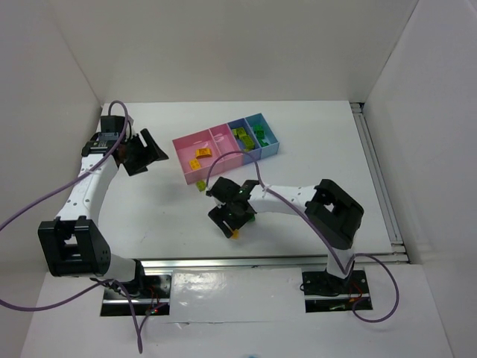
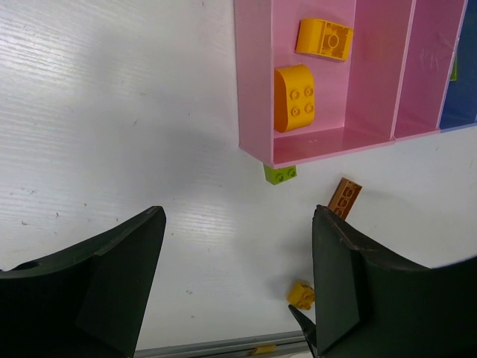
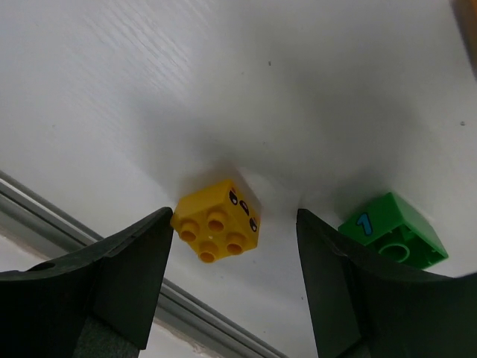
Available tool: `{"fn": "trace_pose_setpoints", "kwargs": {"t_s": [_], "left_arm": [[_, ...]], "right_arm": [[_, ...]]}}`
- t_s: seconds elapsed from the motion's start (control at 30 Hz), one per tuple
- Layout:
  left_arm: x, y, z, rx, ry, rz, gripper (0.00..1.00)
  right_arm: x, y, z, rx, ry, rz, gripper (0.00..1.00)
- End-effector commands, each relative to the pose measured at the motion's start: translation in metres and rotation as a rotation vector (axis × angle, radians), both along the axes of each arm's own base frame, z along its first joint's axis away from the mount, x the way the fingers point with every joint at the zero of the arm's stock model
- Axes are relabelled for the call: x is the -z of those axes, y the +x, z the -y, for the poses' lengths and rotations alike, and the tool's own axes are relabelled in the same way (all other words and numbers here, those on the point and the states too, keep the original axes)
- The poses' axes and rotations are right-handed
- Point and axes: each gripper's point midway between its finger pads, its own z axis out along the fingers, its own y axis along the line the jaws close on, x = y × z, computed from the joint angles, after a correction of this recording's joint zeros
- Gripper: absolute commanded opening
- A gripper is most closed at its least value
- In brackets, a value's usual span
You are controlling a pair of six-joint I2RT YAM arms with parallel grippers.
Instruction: Sort the legos into containers by color
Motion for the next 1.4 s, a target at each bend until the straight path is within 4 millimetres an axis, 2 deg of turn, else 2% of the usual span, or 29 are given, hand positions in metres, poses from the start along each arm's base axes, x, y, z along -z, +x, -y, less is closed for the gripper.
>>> {"fn": "trace_pose_setpoints", "kwargs": {"t_s": [0.0, 0.2, 0.23, 0.33, 0.53, 0.6, 0.63, 0.7, 0.73, 0.77, 0.8, 0.83, 0.87, 0.9, 0.93, 0.97, 1.0, 1.03, 1.07, 1.1, 1.13, 1.17, 1.23, 1.3, 1.33, 1.37], "left_arm": [[-0.005, 0.004, 0.0, 0.025, 0.0, 0.03, 0.82], [-0.006, 0.006, 0.0, 0.018, -0.005, 0.038, 0.82], [-0.006, 0.006, 0.0, 0.018, -0.005, 0.038, 0.82], [-0.006, 0.006, 0.0, 0.018, -0.005, 0.038, 0.82], [-0.007, 0.008, 0.0, 0.018, -0.004, 0.047, 0.82], [-0.007, 0.008, 0.0, 0.018, -0.004, 0.047, 0.82], [-0.007, 0.008, 0.0, 0.018, -0.004, 0.047, 0.82], [-0.006, 0.005, -0.002, 0.011, 0.004, 0.046, 0.82], [-0.006, 0.005, -0.002, 0.011, 0.004, 0.046, 0.82], [-0.006, 0.006, -0.003, -0.002, 0.005, 0.044, 0.82], [-0.009, 0.005, -0.003, -0.002, 0.006, 0.055, 0.82], [-0.012, 0.004, -0.003, -0.002, 0.007, 0.064, 0.82], [-0.012, 0.004, -0.003, -0.002, 0.007, 0.064, 0.82], [-0.015, 0.004, -0.004, -0.007, 0.015, 0.072, 0.82], [-0.012, 0.002, -0.004, -0.007, 0.014, 0.063, 0.82], [-0.012, 0.002, -0.004, -0.007, 0.014, 0.063, 0.82], [-0.014, -0.001, -0.004, -0.008, 0.014, 0.065, 0.82], [-0.014, -0.001, -0.004, -0.008, 0.014, 0.065, 0.82], [-0.014, -0.001, -0.004, -0.008, 0.014, 0.065, 0.82], [-0.014, -0.001, -0.004, -0.008, 0.014, 0.065, 0.82], [-0.013, -0.002, -0.004, -0.007, 0.014, 0.056, 0.82], [-0.013, -0.003, -0.004, -0.007, 0.014, 0.056, 0.82], [-0.014, -0.005, -0.005, -0.013, 0.02, 0.044, 0.82], [-0.02, -0.004, -0.007, -0.014, 0.037, 0.065, 0.82], [-0.02, -0.004, -0.007, -0.014, 0.037, 0.065, 0.82], [-0.02, -0.004, -0.009, -0.021, 0.045, 0.064, 0.82]], "right_arm": [[0.012, -0.014, 0.007, -0.014, -0.052, -0.046, 0.74], [0.013, -0.01, 0.005, -0.018, -0.087, -0.013, 0.56], [0.013, -0.012, 0.008, -0.018, -0.097, -0.02, 0.47], [0.007, -0.003, 0.008, -0.005, -0.113, 0.017, 0.41], [-0.039, 0.032, -0.013, 0.031, -0.057, 0.175, 0.4], [-0.051, 0.054, -0.017, 0.061, -0.053, 0.238, 0.4], [-0.071, 0.074, -0.022, 0.101, -0.011, 0.275, 0.4], [-0.078, 0.101, -0.028, 0.14, 0.015, 0.309, 0.4], [-0.099, 0.121, -0.04, 0.156, 0.068, 0.352, 0.4], [-0.107, 0.141, -0.037, 0.198, 0.079, 0.374, 0.4], [-0.103, 0.154, -0.04, 0.204, 0.073, 0.378, 0.4], [-0.126, 0.173, -0.052, 0.225, 0.128, 0.419, 0.4], [-0.132, 0.19, -0.053, 0.242, 0.14, 0.449, 0.4], [-0.123, 0.203, -0.056, 0.243, 0.121, 0.457, 0.4], [-0.147, 0.216, -0.071, 0.245, 0.175, 0.502, 0.4], [-0.152, 0.236, -0.067, 0.281, 0.186, 0.53, 0.4], [-0.153, 0.246, -0.07, 0.292, 0.195, 0.539, 0.4], [-0.135, 0.256, -0.074, 0.294, 0.184, 0.523, 0.41], [-0.151, 0.271, -0.081, 0.31, 0.228, 0.56, 0.41], [-0.151, 0.281, -0.082, 0.32, 0.246, 0.567, 0.43], [-0.138, 0.286, -0.09, 0.319, 0.254, 0.552, 0.49], [-0.149, 0.296, -0.094, 0.327, 0.297, 0.578, 0.68], [-0.16, 0.301, -0.098, 0.331, 0.329, 0.603, 0.8], [-0.177, 0.302, -0.097, 0.353, 0.37, 0.64, 0.82], [-0.202, 0.298, -0.089, 0.372, 0.394, 0.679, 0.81], [-0.186, 0.291, -0.08, 0.385, 0.361, 0.656, 0.79]]}}
